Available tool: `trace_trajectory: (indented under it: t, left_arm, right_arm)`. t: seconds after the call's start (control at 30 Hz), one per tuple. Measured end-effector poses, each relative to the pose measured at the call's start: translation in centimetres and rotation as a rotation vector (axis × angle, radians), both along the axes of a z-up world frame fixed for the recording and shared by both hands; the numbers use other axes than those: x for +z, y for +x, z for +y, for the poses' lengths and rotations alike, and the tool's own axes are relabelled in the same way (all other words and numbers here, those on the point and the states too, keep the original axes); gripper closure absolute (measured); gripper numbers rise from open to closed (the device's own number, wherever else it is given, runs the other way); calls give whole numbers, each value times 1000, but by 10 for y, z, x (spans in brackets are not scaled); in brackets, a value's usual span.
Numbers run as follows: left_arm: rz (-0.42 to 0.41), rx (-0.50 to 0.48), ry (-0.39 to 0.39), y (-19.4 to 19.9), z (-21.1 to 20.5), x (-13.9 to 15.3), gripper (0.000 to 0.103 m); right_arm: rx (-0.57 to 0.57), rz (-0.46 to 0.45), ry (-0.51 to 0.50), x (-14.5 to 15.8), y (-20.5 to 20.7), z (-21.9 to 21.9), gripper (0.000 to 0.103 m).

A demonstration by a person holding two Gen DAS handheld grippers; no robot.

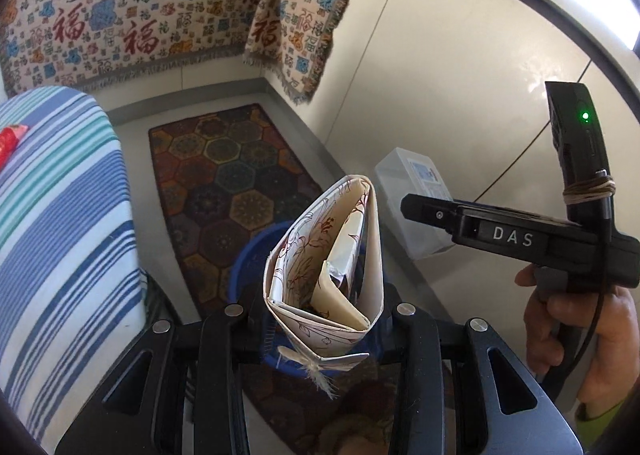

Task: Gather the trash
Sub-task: 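Carry the floral box with the left tool over the blue wastebasket while the right tool carries the tray, then open the left tool to drop the floral box while the right tool drops the tray into the basket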

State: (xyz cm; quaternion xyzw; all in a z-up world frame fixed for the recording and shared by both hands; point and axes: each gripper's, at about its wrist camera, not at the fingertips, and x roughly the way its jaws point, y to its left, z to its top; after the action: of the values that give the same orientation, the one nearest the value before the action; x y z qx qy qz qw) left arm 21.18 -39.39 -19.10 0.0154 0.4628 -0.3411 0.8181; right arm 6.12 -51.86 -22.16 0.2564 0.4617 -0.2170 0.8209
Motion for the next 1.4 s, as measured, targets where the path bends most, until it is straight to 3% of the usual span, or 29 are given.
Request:
trace_trajectory:
  t: [0.93,1.03,1.07,1.13,1.27,1.4]
  left_arm:
    - [84,-15,32,32,-45,-59,64]
    - [95,-30,30,33,-50,-66,56]
    - [98,-42,29,33,-52,-68,42]
    - [79,-44,39,31,-55,-71,30]
    - [74,-33,47,30,-54,-71,30]
    - [42,0,5,22,-37,-50,26]
  right_arm:
    - [-73,22,99,-29,-4,-29,41]
    - [-86,3,115,-30,-4,-31,36]
    - [-96,1,113,-30,-5,-32,35]
    - [-113,-5,109,-28,-6,-34,35]
    - [-138,-44,90,-19,-12,-36,35]
    - [-140,-75,-3,1,-13,-32,35]
